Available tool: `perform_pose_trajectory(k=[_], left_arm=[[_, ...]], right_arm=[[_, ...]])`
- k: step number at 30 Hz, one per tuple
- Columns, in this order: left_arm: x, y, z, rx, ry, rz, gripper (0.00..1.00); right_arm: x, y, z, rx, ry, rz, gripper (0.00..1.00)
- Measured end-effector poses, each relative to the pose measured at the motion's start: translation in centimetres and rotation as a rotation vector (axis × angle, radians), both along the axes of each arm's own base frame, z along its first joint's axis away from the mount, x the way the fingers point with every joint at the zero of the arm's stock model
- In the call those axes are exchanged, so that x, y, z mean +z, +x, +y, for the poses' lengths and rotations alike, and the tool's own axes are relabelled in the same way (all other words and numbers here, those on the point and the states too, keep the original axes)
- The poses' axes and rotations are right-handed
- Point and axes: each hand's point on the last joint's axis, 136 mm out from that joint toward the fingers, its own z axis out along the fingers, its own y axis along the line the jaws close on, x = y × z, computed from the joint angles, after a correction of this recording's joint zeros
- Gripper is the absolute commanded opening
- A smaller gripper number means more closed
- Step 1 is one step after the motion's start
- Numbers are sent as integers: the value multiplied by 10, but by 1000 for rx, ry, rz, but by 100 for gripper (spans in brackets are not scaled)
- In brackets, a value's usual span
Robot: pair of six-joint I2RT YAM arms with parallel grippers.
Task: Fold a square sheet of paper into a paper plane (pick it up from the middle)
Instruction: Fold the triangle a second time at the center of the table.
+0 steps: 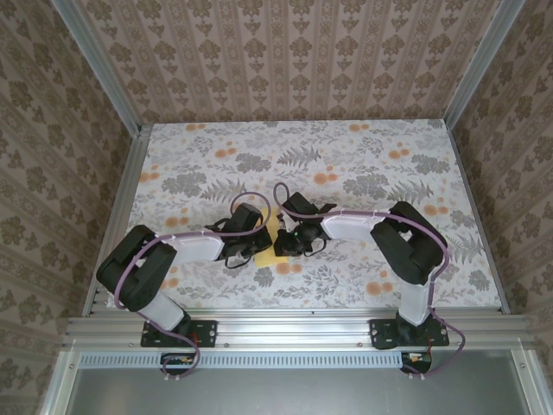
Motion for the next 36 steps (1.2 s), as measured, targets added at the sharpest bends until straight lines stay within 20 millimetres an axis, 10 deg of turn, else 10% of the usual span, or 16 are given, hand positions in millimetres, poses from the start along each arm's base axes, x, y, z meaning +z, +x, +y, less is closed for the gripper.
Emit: perform_pose_trajectory(k=[25,36], left_arm=[[0,2,2,4,-11,10,6],[0,2,2,3,-11,9,7]], right_arm=[[2,-17,-47,-105,45,28,19],[38,17,-13,-65,112,-63,19]])
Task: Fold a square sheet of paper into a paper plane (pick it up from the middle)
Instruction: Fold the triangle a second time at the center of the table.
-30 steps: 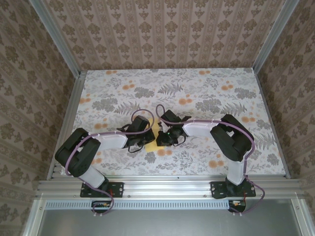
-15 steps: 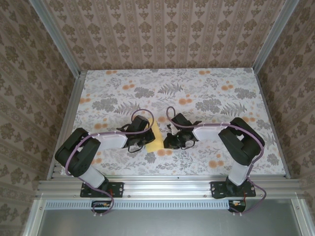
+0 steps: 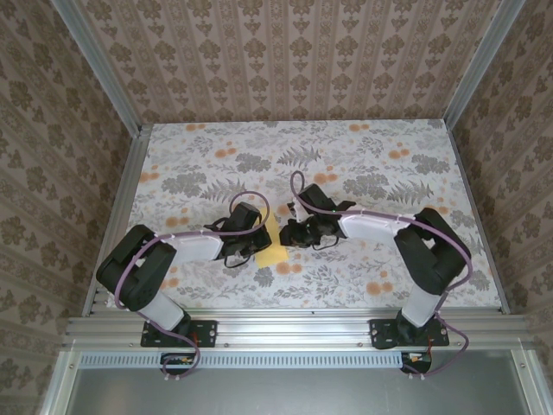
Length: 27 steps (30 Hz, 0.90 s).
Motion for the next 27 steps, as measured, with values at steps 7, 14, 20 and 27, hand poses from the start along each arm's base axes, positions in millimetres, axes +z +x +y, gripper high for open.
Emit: perform_pose_trajectory(k=[7,14,20,27], left_arm=[[0,0,0,-3,1,-2,8],[1,-2,2,-11,9,-1,12],[25,-2,-2,-26,-51,-52,19],[40,-7,-10,-41,-134,-90,17]], right_arm=[[-35,-7,-1,14,-51,82,16],[-44,-13,-4,19,-57,105,15],[-46,-14,-2,18,-37,112,10],[-46,-14,0,-11,-21,129,5]])
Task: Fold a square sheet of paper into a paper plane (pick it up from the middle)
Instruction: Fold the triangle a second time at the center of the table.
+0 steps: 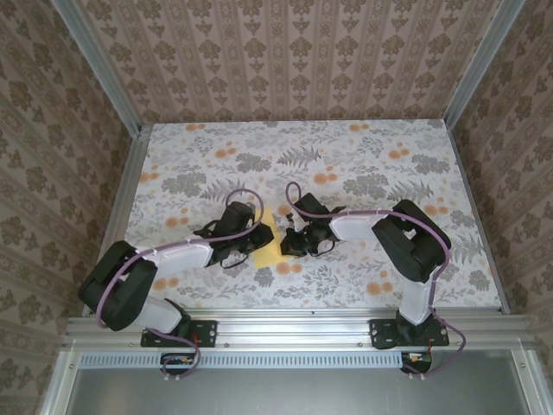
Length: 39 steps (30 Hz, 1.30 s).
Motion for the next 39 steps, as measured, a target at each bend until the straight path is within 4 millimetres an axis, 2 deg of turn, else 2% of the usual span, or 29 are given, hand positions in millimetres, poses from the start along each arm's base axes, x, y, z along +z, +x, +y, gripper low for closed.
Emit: perform_pose_trajectory(k=[7,14,33,39], left_arm=[[-22,-16,-12,-31,14,55,12],[-40,-20,-9,-1,37,103,9],[-41,-20,-2,41,57,121,9],[-41,-4,20,121,73,123,9]], right_arm=[[-1,1,3,-24,6,16,2],[-1,1,4,-37,9,24,1],[-4,-1,4,64,-108,-163,6],[-5,-2,5,85,-124,-190,6]])
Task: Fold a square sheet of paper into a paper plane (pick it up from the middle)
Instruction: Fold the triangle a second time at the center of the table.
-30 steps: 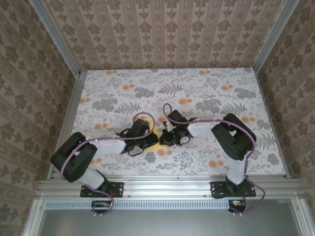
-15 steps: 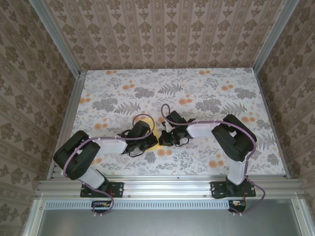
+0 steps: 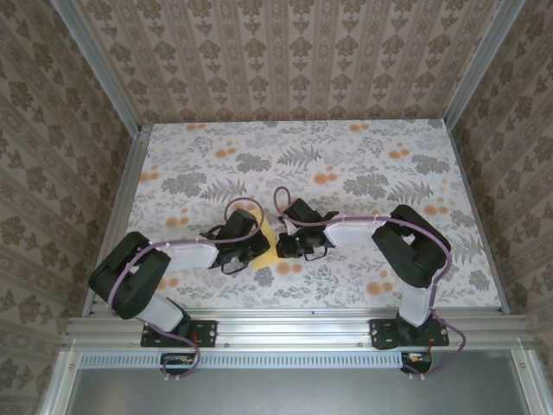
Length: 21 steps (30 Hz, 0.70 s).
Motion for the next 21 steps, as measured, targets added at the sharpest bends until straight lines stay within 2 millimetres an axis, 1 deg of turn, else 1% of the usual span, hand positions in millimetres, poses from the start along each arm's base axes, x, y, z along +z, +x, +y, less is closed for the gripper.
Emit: perform_pose_trajectory(k=[3,9,12,19,21], left_arm=[[0,5,11,35,13,2,9],[-1,5,27,69,16,3,9],[-1,5,39,89,21,-4,10],[-1,6,82,171,60,-8,10],[1,5,90,179,74,-10,11]], right_arm=[[0,0,0,-1,0,0,6],[0,0,0,-2,0,1,6],[0,0,0,-5,0,2,5],[0,0,0,-7,0,4,6],[0,0,0,-8,1,4,6]])
